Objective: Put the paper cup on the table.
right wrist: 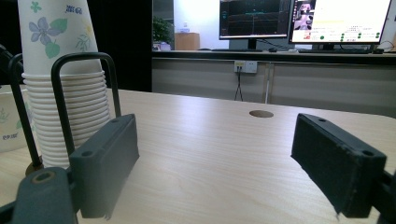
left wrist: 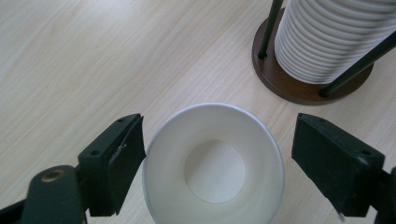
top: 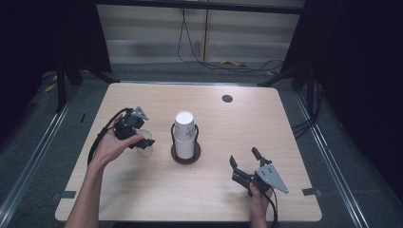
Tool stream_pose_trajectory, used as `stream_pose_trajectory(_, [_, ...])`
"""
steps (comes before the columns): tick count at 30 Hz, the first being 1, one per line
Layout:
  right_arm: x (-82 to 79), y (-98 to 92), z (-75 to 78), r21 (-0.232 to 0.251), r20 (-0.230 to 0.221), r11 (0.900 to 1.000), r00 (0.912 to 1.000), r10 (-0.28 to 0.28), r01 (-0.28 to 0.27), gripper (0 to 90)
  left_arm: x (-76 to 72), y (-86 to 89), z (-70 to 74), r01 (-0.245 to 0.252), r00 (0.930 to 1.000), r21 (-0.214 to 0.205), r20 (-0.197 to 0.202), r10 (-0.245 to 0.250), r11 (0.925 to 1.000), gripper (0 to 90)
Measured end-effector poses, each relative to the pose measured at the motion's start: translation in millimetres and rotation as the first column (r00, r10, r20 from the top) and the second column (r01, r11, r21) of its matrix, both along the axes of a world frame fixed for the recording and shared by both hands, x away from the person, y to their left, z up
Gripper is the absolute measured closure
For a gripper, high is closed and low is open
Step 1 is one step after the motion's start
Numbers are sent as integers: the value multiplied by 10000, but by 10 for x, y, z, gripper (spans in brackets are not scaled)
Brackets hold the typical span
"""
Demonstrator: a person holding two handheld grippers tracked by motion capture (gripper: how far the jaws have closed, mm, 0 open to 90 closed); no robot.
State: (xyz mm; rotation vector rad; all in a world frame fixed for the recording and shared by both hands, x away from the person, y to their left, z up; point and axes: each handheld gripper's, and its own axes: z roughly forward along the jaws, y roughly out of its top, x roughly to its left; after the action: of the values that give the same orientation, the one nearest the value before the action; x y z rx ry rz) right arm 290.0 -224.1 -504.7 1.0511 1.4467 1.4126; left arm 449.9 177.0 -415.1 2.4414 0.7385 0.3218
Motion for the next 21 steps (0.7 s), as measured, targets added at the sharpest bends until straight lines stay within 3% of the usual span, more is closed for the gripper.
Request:
stream_pose_trajectory(6, [1, -1, 0, -12, 15, 10000, 10000, 15, -15, 141, -90, 50, 33, -206, 9977, -669, 632, 248, 9975, 171])
stream_pose_trajectory(8, [0, 0, 0, -1, 1, 10000, 10000, 15, -15, 140, -139, 72, 36, -377, 9956, -1291, 805, 484, 9909, 174])
stream_pose_trajectory(9, [0, 0, 0, -2, 2, 10000, 10000, 14, -14, 139, -181, 74, 32, -512, 9918, -1473, 1083, 676, 9878, 174])
stream_pose_trajectory(11, [1, -1, 0, -11, 14, 10000, 10000, 14, -14, 139, -222, 75, 27, -447, 9897, -1555, 1278, 650, 9868, 174])
stream_pose_trajectory(21, [1, -1, 0, -9, 16, 10000, 10000, 13, -13, 138, -457, 14, 9, -360, 9762, -2808, 1954, 938, 9591, 201])
